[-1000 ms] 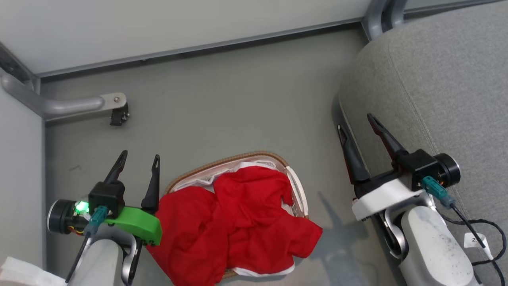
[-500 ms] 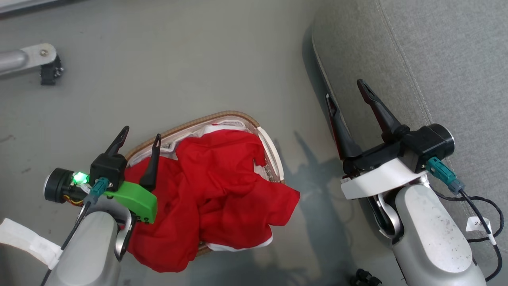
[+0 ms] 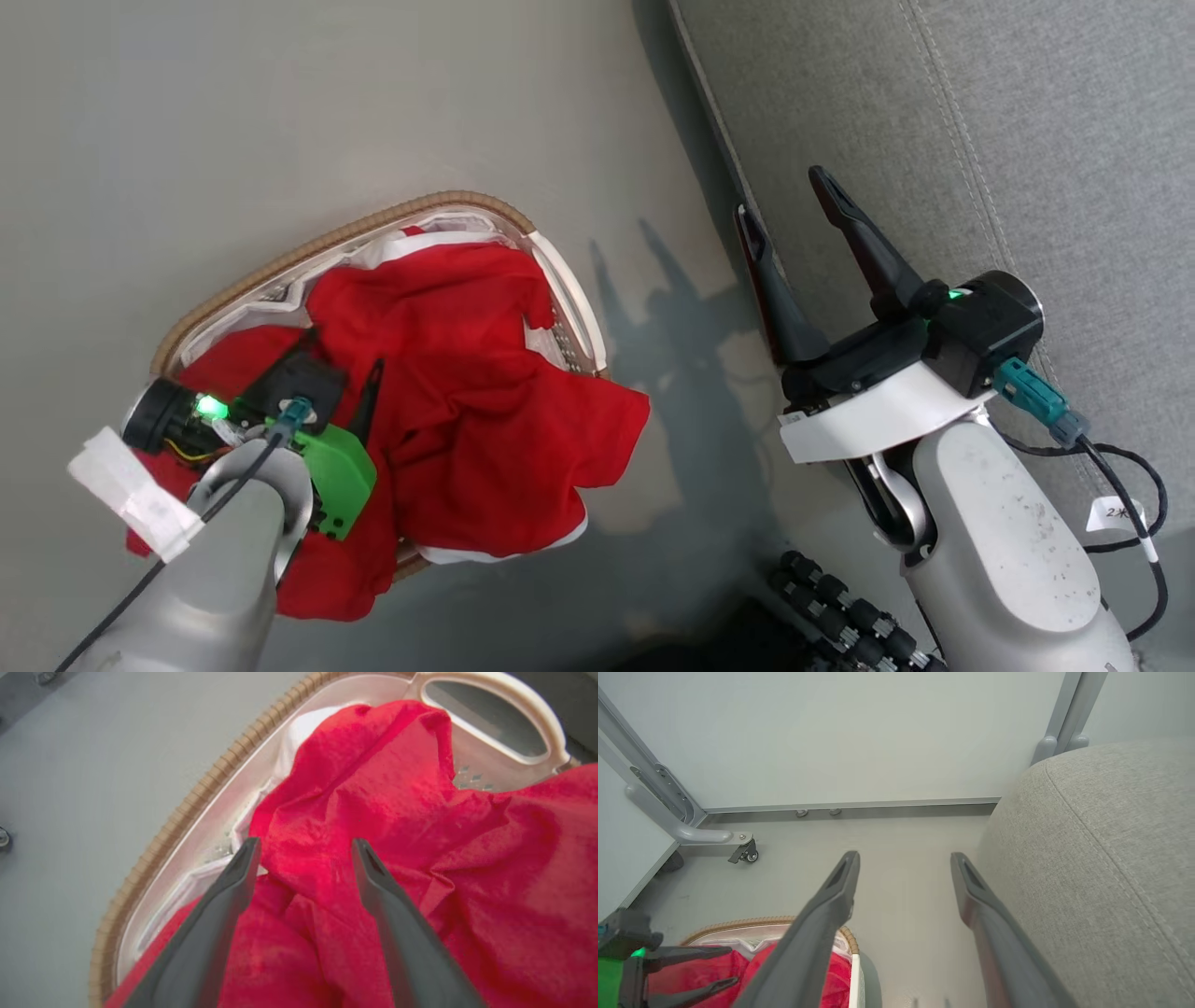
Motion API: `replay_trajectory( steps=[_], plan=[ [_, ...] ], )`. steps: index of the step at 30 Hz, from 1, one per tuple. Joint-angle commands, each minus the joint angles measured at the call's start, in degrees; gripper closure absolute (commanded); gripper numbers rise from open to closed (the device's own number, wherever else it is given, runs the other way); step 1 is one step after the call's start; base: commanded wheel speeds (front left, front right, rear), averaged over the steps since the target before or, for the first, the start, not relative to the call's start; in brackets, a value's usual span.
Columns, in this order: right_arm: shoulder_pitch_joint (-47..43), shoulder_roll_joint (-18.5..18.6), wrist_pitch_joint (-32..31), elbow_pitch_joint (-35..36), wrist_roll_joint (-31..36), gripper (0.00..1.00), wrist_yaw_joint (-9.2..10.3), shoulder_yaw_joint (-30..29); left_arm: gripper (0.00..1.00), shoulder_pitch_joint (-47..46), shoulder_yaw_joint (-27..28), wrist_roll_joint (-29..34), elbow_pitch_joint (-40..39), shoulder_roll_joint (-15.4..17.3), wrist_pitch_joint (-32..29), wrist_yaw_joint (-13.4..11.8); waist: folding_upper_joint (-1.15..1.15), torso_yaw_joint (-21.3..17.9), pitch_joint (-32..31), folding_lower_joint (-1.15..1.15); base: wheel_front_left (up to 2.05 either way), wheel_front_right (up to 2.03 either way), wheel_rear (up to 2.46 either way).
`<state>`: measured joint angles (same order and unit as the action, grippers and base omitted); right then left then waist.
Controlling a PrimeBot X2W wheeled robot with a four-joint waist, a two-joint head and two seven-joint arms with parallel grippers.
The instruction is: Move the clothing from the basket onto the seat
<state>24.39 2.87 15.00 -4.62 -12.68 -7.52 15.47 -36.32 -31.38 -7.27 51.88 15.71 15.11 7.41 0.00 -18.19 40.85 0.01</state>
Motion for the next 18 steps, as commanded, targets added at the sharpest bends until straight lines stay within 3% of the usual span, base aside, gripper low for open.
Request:
replay_trajectory(
  steps=[1,8,18],
  plan=[
    [0.2,0.1,0.3,-0.3,-0.8,0.00,0.06,0.2,0.00,-1.7,-0.9,0.7,2.7,-0.1,-0.3,0.1,0.00,-1.7,1.6,-0.01,0.00,0.00,0.00],
    [-0.4,0.1,0.3,-1.0,-1.5,0.00,0.06,0.8,0.00,-6.0,-4.7,3.4,14.9,-2.9,-4.3,-0.2,0.00,-1.8,1.6,-0.01,0.00,0.00,0.00],
    [-0.4,0.1,0.3,-1.4,-1.9,0.00,0.06,1.7,0.00,-8.8,-8.2,5.8,20.5,-4.5,-9.4,-1.9,0.00,-1.5,2.1,-0.01,0.00,0.00,0.00]
  ],
)
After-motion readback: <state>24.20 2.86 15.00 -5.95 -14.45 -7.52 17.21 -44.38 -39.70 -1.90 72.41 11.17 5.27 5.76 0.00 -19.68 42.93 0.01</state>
